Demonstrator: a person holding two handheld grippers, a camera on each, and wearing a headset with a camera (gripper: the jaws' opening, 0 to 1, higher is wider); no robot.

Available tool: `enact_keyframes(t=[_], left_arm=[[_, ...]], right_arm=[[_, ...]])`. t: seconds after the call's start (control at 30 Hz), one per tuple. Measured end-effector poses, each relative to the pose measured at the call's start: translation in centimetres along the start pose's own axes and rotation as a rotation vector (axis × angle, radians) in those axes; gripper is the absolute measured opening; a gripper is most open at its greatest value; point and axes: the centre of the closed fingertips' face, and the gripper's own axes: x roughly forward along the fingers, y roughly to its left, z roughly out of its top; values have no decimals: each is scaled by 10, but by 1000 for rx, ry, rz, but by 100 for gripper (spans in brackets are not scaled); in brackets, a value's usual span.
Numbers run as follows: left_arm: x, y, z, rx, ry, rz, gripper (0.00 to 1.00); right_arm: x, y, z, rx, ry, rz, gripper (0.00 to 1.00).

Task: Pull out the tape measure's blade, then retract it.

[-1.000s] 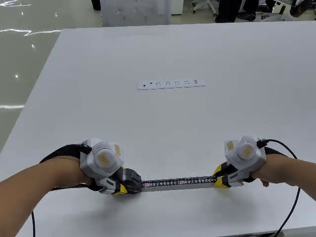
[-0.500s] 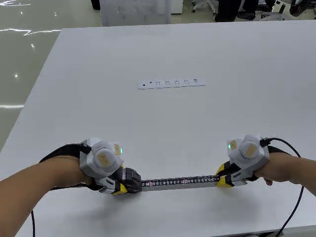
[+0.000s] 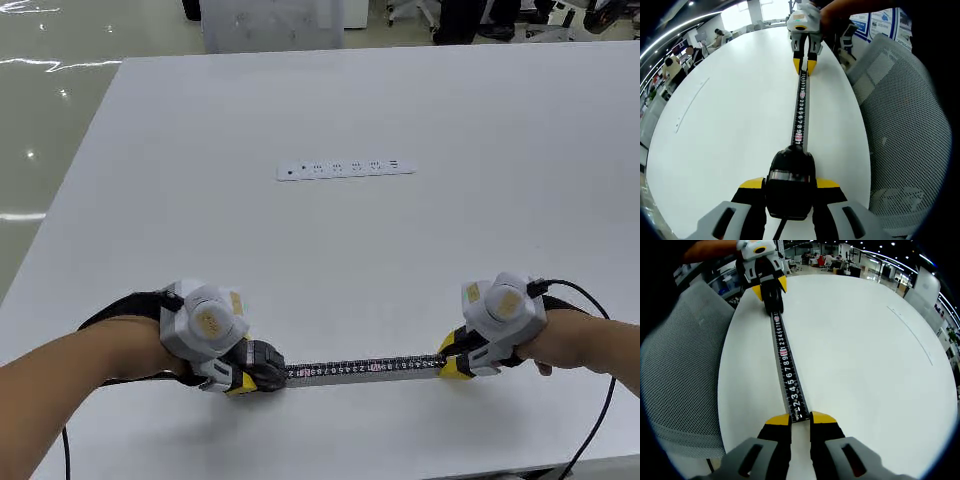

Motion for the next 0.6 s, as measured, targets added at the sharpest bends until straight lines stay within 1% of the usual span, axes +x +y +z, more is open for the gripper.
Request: enact_keyframes(t=[0.1, 0.2, 0.43, 0.5, 0.6], left_arm=[[0, 0, 0, 1, 0, 1, 32], [0, 0, 0, 1, -1, 2, 32], [1, 0, 1, -2, -1, 5, 32], [2, 1, 1, -4, 2, 5, 33], [3, 0, 2, 10, -2, 11, 33]], right_arm=[[0, 0, 0, 5, -4, 1, 11], [-1, 0, -2, -3, 6, 4, 11], [-2, 0, -2, 4, 7, -7, 11], [-2, 0, -3, 18, 3, -6, 12], [-1, -1, -3, 21, 0, -10, 12]])
